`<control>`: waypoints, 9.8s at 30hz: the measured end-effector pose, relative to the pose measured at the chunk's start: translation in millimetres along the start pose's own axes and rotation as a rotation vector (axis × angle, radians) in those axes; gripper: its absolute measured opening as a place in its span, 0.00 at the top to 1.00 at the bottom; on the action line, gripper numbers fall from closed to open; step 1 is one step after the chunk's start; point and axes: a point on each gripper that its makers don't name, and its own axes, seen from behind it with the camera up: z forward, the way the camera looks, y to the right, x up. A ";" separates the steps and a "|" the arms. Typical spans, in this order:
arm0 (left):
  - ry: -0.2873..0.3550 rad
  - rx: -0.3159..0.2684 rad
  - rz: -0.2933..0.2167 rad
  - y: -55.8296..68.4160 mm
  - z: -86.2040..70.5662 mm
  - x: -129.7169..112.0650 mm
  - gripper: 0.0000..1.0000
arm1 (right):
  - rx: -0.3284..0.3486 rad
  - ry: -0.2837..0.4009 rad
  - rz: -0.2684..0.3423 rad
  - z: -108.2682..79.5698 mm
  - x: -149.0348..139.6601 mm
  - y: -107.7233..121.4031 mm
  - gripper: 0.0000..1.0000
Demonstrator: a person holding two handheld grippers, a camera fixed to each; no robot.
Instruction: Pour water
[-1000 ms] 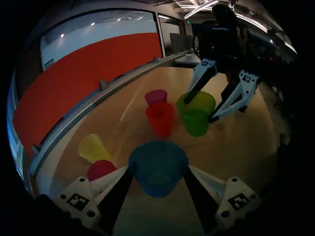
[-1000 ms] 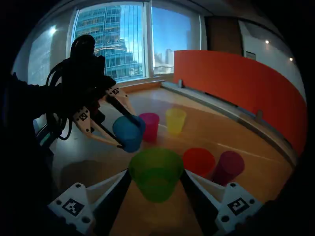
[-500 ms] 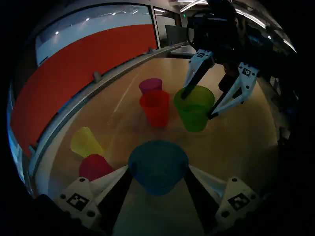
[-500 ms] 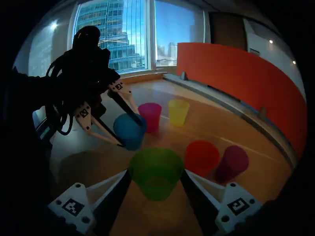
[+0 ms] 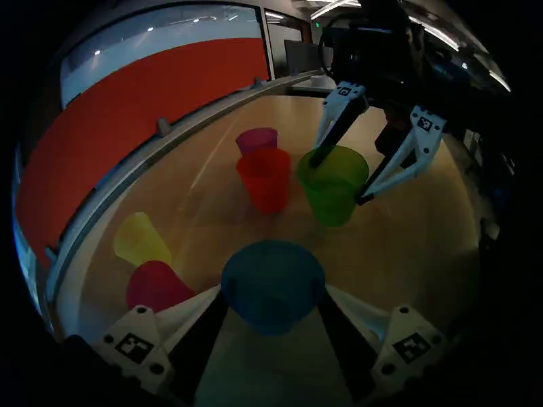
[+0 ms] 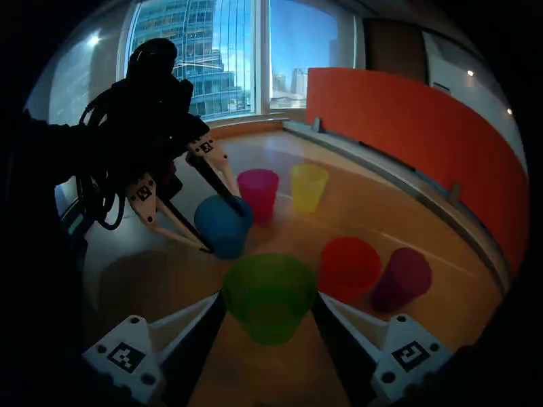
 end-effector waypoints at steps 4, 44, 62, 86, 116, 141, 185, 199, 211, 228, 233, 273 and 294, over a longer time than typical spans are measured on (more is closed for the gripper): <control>0.003 -0.003 -0.005 0.6 0.4 -1.1 0.14 | 0.000 -0.002 0.003 1.8 -2.5 -0.9 0.10; 0.012 -0.025 -0.108 -5.7 -0.6 -20.7 0.14 | -0.018 -0.009 0.017 9.5 -22.7 -2.5 0.10; 0.010 -0.013 -0.105 -5.0 -0.5 -21.4 0.14 | -0.027 -0.006 0.023 6.8 -26.8 -3.4 0.09; 0.003 -0.011 -0.117 -3.7 -3.0 -25.1 0.13 | -0.035 -0.012 0.043 6.4 -31.9 -2.1 0.00; -0.004 0.061 -0.160 -7.1 -29.5 -46.8 0.10 | -0.093 -0.006 0.079 -21.1 -49.4 -5.2 0.00; 0.078 0.213 -0.246 -17.5 -76.8 -55.7 0.11 | -0.234 0.095 0.190 -64.0 -47.2 3.0 0.00; 0.346 0.586 -0.401 -78.1 -133.7 -39.3 0.10 | -0.595 0.296 0.305 -119.7 -14.8 62.1 0.00; 0.419 0.684 -0.456 -88.0 -146.6 -37.6 0.11 | -0.754 0.406 0.335 -137.7 -4.4 91.4 0.01; 0.514 0.788 -0.497 -97.5 -168.4 -30.7 0.10 | -0.920 0.491 0.310 -155.2 -2.1 104.1 0.01; 0.551 0.875 -0.469 -96.8 -185.5 -29.1 0.10 | -1.075 0.580 0.308 -194.1 12.3 107.1 0.01; 0.563 0.891 -0.451 -96.5 -190.3 -22.5 0.11 | -1.086 0.588 0.318 -198.7 12.0 107.1 0.01; 0.593 0.972 -0.482 -109.8 -195.9 -71.2 0.10 | -1.117 0.596 0.344 -213.4 18.3 94.5 0.01; 0.585 0.967 -0.495 -113.5 -187.8 -87.4 0.11 | -1.130 0.589 0.363 -215.4 14.6 96.1 0.01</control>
